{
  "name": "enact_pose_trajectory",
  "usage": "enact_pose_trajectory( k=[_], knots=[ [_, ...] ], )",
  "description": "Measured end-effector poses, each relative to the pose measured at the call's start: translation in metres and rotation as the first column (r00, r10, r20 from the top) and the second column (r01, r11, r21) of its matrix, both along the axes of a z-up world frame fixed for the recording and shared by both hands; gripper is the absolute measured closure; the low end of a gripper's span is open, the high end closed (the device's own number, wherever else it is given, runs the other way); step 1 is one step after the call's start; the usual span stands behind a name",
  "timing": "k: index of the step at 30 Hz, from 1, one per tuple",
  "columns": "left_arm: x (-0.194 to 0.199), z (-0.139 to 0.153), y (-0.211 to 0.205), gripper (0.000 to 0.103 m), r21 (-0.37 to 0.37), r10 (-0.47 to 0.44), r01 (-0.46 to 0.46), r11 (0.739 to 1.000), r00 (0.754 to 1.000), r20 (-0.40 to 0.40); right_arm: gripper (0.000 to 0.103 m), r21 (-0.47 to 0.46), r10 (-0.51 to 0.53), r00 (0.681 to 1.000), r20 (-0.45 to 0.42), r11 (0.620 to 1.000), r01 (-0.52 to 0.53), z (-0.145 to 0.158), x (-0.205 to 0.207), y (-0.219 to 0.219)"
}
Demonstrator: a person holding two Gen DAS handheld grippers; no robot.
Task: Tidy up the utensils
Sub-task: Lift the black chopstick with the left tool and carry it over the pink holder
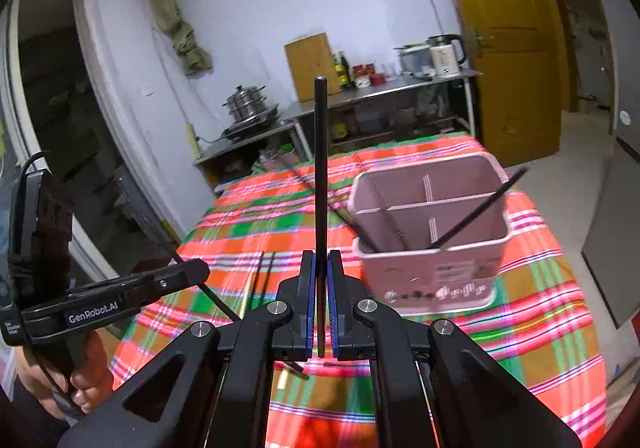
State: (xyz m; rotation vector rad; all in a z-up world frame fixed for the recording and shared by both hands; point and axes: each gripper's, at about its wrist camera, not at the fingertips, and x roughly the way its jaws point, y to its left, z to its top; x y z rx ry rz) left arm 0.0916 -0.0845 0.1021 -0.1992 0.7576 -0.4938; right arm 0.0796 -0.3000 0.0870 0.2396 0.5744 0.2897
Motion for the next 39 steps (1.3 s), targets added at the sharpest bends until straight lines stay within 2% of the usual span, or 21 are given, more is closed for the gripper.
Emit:
enact_pose_trajectory(
  k=[10, 16, 25, 39],
  knots=[
    [0.02, 0.054, -0.032, 0.097, -0.036, -0.038, 0.042, 0.998, 0.993, 0.115, 0.098, 0.008, -0.081, 0.991, 0.102, 0.997, 0.081, 0.041, -0.002, -0.036],
    [0.039, 0.068, -0.046, 0.097, -0.047, -0.037, 0.045, 0.998, 0.988, 0.149, 0.098, 0.01, -0.115, 0.982, 0.147, 0.993, 0.115, 0.06, 0.01, -0.048],
    [0.062, 0.055, -0.059, 0.097, -0.04, -0.018, 0.023, 0.999, 0.99, 0.138, 0.098, -0.007, -0.144, 0.977, 0.156, 0.989, 0.147, 0.059, 0.029, -0.054],
    [0.076, 0.015, -0.076, 0.097, 0.012, -0.034, 0.033, 0.999, 0.996, 0.078, 0.098, -0.08, -0.132, 0.989, 0.07, 0.987, 0.137, 0.022, 0.05, -0.035]
  ],
)
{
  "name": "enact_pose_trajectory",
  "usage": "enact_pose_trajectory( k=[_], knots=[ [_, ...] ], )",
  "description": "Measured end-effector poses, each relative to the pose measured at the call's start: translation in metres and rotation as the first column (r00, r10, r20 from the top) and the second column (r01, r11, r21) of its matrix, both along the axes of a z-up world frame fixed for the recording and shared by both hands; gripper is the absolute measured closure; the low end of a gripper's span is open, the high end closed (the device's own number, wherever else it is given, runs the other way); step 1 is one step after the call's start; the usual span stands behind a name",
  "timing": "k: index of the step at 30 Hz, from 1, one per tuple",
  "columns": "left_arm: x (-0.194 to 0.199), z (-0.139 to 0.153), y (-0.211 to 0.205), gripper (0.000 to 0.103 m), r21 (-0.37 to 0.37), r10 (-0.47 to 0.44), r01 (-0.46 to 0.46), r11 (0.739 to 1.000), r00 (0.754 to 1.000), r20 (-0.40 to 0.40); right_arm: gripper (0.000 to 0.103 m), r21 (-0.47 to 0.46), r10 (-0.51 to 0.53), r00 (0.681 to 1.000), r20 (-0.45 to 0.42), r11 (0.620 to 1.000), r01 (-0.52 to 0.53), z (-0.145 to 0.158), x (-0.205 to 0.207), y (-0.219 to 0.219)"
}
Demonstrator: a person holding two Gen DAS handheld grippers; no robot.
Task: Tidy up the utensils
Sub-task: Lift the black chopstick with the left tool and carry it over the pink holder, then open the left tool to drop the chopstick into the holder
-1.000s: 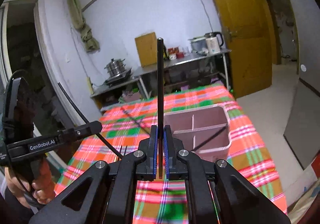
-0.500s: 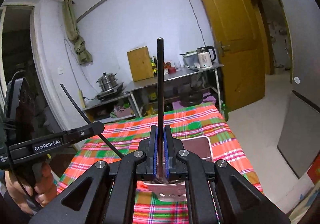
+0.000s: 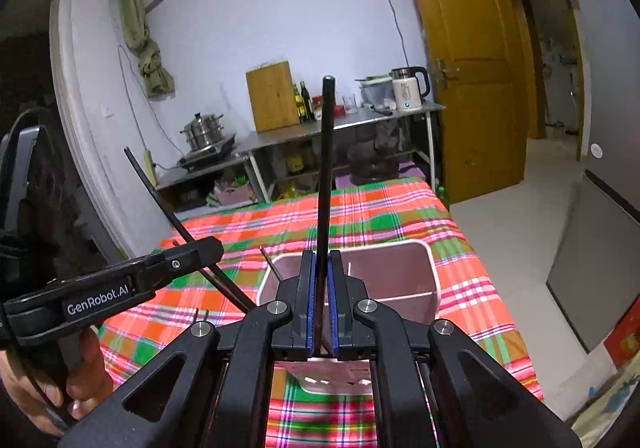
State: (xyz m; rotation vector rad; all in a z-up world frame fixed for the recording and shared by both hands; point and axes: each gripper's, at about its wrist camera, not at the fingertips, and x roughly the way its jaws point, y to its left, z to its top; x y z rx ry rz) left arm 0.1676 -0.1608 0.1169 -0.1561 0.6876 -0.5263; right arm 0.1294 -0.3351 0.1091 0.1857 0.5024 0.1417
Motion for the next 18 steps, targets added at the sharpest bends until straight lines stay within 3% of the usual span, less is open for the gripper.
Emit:
enact_pose_trajectory(
  k=[11, 15, 18],
  knots=[
    [0.001, -0.023, -0.009, 0.095, 0.053, -0.009, 0.011, 0.999, 0.999, -0.041, 0.097, -0.021, 0.012, 0.997, -0.074, 1.0, -0.013, -0.024, 0.013, 0.005],
    [0.0, -0.026, -0.009, 0.087, 0.053, -0.018, 0.02, 0.998, 0.999, -0.046, 0.096, -0.012, 0.011, 0.995, -0.104, 1.0, -0.012, -0.031, 0.018, 0.0],
    [-0.003, -0.023, -0.009, 0.074, 0.045, -0.035, 0.037, 0.998, 0.999, -0.04, 0.095, -0.019, 0.006, 0.994, -0.108, 1.0, -0.008, -0.031, 0.017, -0.001]
  ],
)
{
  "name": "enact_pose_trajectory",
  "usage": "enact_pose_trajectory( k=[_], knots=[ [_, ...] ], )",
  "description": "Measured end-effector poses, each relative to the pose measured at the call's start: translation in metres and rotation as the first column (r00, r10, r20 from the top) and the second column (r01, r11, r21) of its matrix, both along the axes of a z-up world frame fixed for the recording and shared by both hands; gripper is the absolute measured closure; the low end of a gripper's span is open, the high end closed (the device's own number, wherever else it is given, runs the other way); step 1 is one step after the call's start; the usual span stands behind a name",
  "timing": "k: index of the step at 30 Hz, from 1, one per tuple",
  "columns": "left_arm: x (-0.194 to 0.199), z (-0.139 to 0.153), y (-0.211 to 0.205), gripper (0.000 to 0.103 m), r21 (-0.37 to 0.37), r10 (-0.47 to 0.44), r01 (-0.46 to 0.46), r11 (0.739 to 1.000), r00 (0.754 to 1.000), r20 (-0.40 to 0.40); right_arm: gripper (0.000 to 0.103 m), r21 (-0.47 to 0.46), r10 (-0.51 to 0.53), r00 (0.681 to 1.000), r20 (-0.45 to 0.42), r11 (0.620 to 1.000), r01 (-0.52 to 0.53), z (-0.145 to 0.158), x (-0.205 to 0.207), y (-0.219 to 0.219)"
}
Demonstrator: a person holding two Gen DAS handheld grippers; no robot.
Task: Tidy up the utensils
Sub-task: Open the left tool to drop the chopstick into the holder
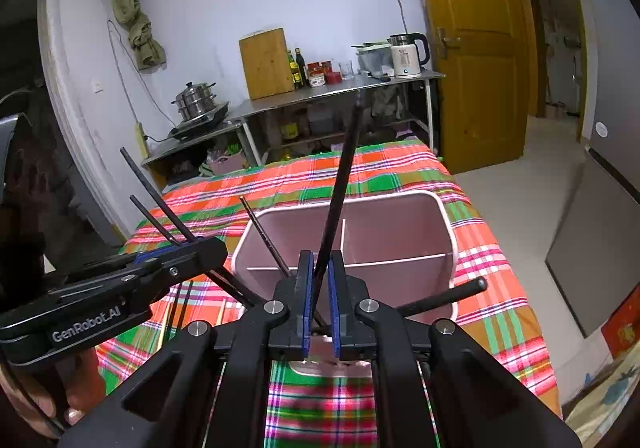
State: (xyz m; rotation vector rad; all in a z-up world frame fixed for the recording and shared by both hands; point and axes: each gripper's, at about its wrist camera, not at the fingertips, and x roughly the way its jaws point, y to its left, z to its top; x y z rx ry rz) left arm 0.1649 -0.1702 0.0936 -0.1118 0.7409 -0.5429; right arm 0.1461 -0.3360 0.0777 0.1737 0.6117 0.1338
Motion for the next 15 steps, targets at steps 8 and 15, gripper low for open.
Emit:
enact_pose_trajectory(
  k=[8, 15],
  knots=[
    [-0.019, 0.023, 0.007, 0.054, -0.016, 0.006, -0.004, 1.0, 0.997, 0.08, 0.091, 0.001, -0.01, 0.998, 0.066, 1.0, 0.01, 0.02, -0.014, -0.004],
    [-0.039, 0.033, 0.028, 0.044, -0.029, 0.047, -0.044, 0.999, 0.991, 0.128, 0.091, 0.006, -0.01, 0.993, 0.114, 1.0, 0.01, 0.035, -0.03, -0.001]
  ],
)
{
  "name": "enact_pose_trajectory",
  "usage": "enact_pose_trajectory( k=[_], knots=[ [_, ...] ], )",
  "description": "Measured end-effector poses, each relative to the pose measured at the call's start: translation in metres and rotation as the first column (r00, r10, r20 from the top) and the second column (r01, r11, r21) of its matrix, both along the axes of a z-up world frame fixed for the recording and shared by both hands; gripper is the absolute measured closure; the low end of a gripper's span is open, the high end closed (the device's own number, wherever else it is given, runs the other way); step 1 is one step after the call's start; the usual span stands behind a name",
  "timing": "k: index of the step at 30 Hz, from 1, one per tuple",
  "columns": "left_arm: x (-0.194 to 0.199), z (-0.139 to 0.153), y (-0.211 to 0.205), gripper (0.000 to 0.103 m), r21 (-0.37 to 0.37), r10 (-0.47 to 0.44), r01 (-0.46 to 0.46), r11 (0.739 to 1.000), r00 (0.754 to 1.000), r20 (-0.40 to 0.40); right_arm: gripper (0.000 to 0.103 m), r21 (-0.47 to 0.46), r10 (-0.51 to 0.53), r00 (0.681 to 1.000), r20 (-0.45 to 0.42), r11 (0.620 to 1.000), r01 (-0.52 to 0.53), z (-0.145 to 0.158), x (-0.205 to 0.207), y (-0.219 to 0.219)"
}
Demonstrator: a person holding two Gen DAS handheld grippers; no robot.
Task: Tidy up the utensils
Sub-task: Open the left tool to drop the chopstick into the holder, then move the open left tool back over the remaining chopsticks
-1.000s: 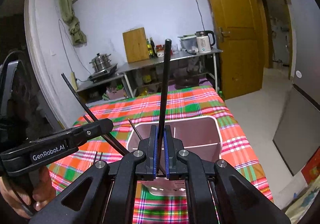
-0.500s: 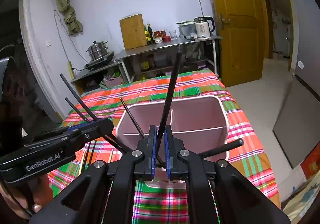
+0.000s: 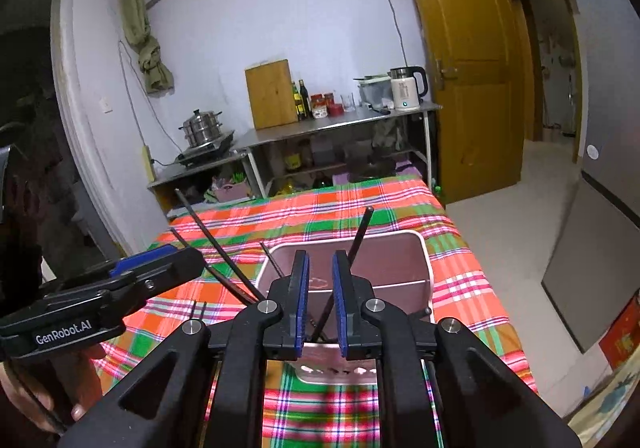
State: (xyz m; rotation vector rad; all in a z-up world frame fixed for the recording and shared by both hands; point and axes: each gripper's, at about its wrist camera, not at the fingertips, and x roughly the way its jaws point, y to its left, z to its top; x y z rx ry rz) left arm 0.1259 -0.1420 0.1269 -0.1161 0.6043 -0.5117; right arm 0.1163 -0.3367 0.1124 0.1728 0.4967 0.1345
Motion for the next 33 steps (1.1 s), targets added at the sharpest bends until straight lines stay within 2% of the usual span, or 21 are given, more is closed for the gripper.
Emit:
enact_pose_trajectory(
  k=[11, 20, 29, 33],
  knots=[
    [-0.03, -0.019, 0.038, 0.044, 0.035, 0.076, -0.077, 0.996, 0.997, 0.011, 0.091, 0.026, 0.039, 0.999, 0.01, 0.999, -0.039, -0.006, -0.024, 0.01],
    [-0.051, -0.055, 0.076, 0.044, 0.038, 0.118, -0.117, 0.992, 0.992, -0.046, 0.091, 0.038, 0.097, 0.995, -0.038, 0.995, -0.096, -0.031, -0.035, 0.033],
    [-0.061, -0.088, 0.112, 0.044, 0.05, 0.205, -0.2, 0.978, 0.973, -0.108, 0.091, 0.036, 0.16, 0.983, -0.088, 0.987, -0.158, -0.056, -0.042, 0.058],
    [-0.061, -0.101, 0.124, 0.051, 0.068, 0.231, -0.224, 0.972, 0.964, -0.132, 0.091, 0.025, 0.197, 0.975, -0.106, 0.98, -0.195, -0.065, -0.041, 0.074]
  ],
)
